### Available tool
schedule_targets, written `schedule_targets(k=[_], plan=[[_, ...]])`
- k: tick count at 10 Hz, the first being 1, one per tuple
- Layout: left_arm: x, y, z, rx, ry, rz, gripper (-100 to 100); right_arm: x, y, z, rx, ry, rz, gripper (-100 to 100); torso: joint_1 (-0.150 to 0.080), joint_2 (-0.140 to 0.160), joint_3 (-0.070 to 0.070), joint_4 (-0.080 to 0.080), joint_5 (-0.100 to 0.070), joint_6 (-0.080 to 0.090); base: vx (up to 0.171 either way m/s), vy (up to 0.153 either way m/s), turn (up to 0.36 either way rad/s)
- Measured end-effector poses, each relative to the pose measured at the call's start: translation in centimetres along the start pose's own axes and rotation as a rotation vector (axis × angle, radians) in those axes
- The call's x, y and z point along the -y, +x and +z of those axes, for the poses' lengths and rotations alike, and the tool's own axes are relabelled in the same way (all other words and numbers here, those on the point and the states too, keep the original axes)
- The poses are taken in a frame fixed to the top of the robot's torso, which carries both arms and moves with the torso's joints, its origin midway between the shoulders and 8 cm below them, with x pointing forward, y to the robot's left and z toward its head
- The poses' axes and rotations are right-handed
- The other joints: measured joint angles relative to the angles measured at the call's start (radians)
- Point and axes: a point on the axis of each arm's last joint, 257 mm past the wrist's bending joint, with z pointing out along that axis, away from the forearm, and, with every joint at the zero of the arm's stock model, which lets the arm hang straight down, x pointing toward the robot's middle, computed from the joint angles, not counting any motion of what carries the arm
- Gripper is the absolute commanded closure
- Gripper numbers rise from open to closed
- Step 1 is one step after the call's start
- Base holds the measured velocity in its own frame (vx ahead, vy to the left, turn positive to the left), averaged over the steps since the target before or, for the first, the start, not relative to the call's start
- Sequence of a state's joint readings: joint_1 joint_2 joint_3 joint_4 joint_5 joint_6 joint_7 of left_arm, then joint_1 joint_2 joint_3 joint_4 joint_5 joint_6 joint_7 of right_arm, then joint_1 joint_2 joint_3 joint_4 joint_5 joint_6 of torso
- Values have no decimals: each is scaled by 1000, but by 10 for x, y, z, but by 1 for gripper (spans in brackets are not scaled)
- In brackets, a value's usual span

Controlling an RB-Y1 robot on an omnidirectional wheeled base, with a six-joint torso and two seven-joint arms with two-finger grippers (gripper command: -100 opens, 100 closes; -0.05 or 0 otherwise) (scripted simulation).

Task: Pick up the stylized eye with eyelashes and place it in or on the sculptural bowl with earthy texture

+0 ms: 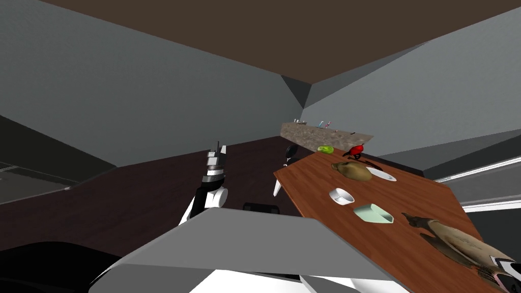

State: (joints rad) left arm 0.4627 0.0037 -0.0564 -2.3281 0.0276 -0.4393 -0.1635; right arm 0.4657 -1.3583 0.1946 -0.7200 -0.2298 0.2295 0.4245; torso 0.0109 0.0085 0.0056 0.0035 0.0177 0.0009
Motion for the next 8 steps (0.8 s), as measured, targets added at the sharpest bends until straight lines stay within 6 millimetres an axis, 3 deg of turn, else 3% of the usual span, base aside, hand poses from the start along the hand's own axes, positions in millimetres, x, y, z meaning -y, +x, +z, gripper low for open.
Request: schedule_targets(k=[3,6,8], plan=[[0,0,0,0,0,0,0,14,-8,2,-7,50,29,100,3,-1,-1,0,2,3,-75,-50,113],[0,0,0,0,0,0,0,37,-21,-1,-26,115,82,100,6,1,1,1,5,0,-143,-74,261],[0,0,0,0,0,0,0,47,-26,-2,-43,151,121,100,8,2,1,1,6,5,-95,-53,98]])
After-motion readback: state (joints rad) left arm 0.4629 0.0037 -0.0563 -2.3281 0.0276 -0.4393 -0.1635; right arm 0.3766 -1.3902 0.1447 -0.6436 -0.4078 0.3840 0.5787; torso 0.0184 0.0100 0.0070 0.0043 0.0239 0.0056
